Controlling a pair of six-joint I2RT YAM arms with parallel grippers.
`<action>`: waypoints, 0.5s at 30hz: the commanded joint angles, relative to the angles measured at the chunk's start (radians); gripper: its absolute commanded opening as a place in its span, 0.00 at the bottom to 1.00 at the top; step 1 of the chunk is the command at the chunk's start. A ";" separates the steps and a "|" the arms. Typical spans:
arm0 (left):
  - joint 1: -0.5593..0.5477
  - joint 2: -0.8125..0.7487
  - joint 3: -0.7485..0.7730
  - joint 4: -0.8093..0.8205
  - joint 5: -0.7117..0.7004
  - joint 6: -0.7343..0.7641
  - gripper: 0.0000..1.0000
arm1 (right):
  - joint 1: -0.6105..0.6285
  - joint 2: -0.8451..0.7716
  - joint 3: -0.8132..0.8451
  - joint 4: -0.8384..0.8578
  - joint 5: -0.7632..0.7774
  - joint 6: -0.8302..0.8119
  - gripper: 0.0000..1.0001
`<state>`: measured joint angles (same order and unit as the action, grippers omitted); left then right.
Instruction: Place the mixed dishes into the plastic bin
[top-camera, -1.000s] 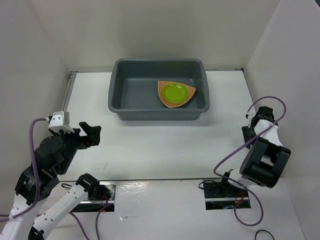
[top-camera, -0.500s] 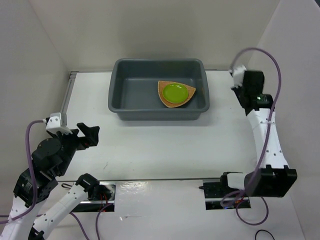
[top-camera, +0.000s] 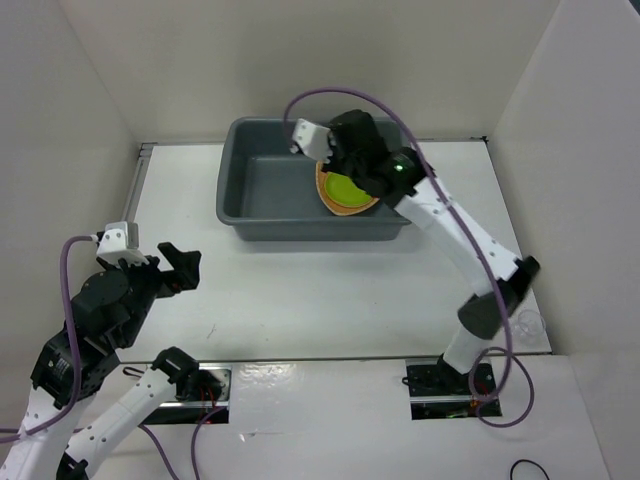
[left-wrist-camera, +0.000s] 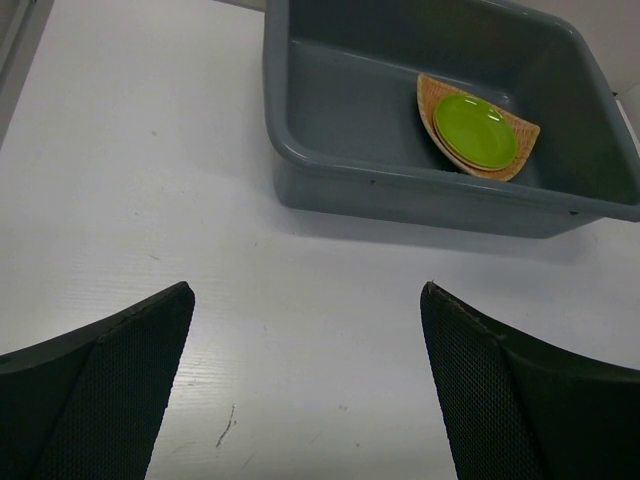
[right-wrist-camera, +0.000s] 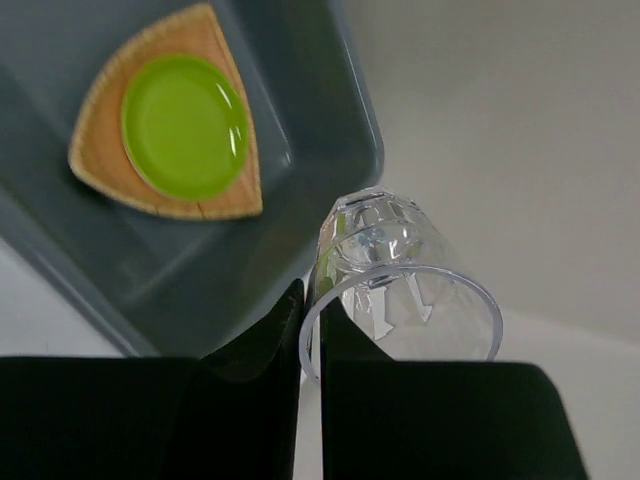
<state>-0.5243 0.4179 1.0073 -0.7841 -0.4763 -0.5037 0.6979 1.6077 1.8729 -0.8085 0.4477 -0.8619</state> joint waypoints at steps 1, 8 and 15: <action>-0.002 -0.014 -0.003 0.034 -0.022 -0.010 1.00 | 0.043 0.155 0.191 -0.015 -0.047 -0.023 0.00; -0.011 -0.005 -0.003 0.034 -0.022 -0.010 1.00 | 0.072 0.769 1.167 -0.444 -0.268 0.080 0.00; -0.011 -0.016 -0.003 0.025 -0.038 -0.019 1.00 | 0.081 0.972 1.211 -0.463 -0.348 0.070 0.00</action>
<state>-0.5327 0.4141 1.0073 -0.7845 -0.4919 -0.5053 0.7673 2.5301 3.0341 -1.1912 0.1745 -0.8078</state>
